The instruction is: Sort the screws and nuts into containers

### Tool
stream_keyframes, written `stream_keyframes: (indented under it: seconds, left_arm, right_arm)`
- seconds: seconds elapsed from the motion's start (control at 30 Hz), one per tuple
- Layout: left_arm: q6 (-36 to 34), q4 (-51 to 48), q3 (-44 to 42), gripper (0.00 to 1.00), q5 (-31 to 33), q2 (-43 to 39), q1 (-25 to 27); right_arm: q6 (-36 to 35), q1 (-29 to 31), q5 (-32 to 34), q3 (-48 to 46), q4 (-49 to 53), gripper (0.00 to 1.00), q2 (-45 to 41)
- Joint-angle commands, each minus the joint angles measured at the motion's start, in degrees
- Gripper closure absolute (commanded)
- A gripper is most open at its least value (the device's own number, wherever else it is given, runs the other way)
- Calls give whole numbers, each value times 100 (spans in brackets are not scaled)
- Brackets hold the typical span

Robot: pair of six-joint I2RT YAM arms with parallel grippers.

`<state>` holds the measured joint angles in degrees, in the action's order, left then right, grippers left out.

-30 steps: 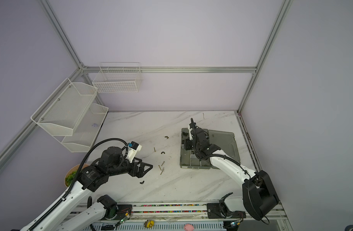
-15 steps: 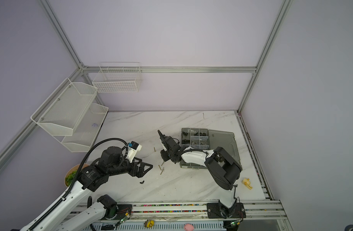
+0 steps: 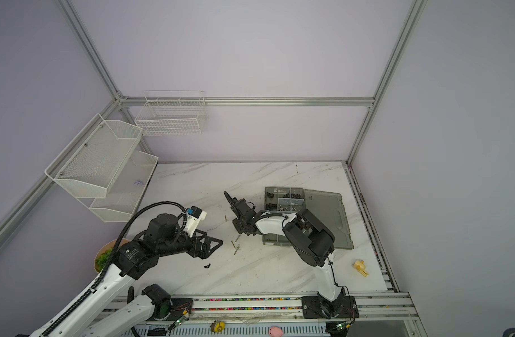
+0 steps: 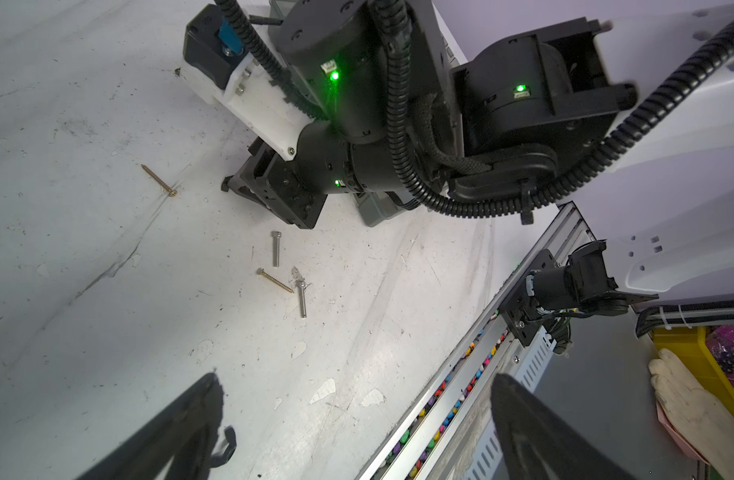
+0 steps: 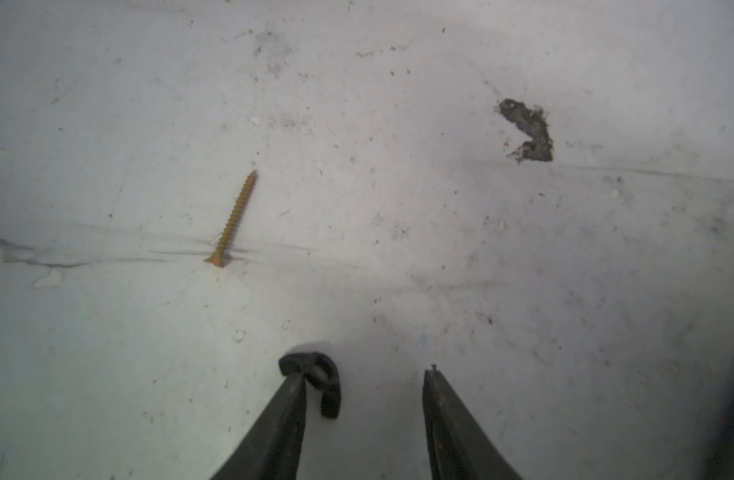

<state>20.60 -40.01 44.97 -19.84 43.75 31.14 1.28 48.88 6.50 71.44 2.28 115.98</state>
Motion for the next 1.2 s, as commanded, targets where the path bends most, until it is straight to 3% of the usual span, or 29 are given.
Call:
stream_keyframes:
  seconds: [0.0, 0.13, 0.37, 0.5, 0.73, 0.87, 1.0, 1.17]
  left_arm:
    - [67, 59, -122, 0, 16, -52, -49]
    - [67, 55, -120, 0, 44, -87, -56]
    - [67, 55, -122, 0, 37, -99, -57]
    - [70, 60, -123, 0, 31, -95, -55]
    - [67, 66, -120, 0, -42, -77, -55]
    - [67, 83, -130, 0, -49, -64, -56]
    - [67, 72, -132, 0, -53, 27, -56]
    - [68, 80, -128, 0, -153, 45, -55]
  right_arm:
    - [-278, 25, 56, 50, 325, 51, 234]
    - [-317, 26, 21, 37, 325, 54, 265]
    - [-342, 25, -131, -45, 328, 80, 212]
    - [-280, 20, -288, -302, 110, 88, -196]
    - [215, -300, -586, -626, 122, 92, -1330]
    - [786, -934, -734, -1053, 250, 93, -2393]
    - [883, -1579, -351, -1537, 774, 93, -3178]
    - [905, -2047, -267, -2127, 947, 93, -3484]
